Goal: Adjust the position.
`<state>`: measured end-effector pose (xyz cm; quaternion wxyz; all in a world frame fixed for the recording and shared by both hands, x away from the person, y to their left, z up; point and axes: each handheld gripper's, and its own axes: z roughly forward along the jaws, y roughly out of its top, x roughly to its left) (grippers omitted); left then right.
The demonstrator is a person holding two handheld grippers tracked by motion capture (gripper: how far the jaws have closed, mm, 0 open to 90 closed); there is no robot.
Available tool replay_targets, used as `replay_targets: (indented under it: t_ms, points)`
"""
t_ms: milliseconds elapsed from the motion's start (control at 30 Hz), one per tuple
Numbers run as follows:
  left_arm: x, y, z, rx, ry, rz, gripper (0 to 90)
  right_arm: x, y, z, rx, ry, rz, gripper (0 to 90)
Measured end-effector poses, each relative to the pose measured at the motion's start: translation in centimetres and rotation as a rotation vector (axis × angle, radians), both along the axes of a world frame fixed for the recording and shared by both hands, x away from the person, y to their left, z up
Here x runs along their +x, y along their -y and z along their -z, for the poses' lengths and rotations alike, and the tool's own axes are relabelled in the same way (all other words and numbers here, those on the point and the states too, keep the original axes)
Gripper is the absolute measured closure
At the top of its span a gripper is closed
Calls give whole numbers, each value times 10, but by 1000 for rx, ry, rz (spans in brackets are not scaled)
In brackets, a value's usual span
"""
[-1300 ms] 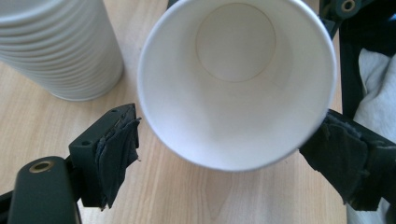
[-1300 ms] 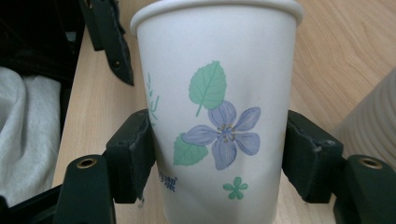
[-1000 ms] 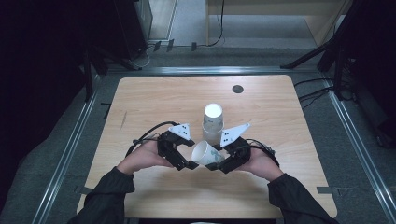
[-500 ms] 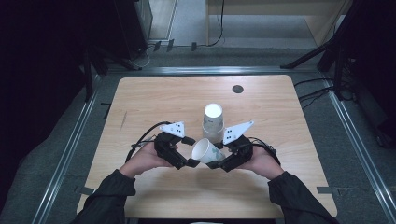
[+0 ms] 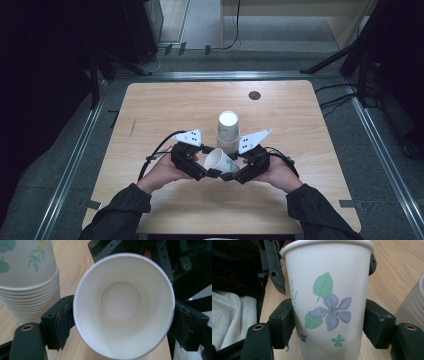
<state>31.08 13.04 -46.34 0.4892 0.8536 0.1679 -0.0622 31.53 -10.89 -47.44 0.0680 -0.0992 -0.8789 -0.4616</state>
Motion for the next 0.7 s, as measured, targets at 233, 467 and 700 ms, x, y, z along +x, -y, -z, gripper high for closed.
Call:
replay_targets:
  t_ms: [233, 467, 700]
  points:
    - [0, -1, 0, -3, 8, 2, 220, 1, -1, 1, 5, -14, 0, 327]
    - [0, -2, -2, 8, 14, 5, 243, 1, -1, 1, 7, -10, 0, 323]
    - [1, -5, -3, 31, 30, 3, 243, 2, -2, 4, -27, -21, 13, 251]
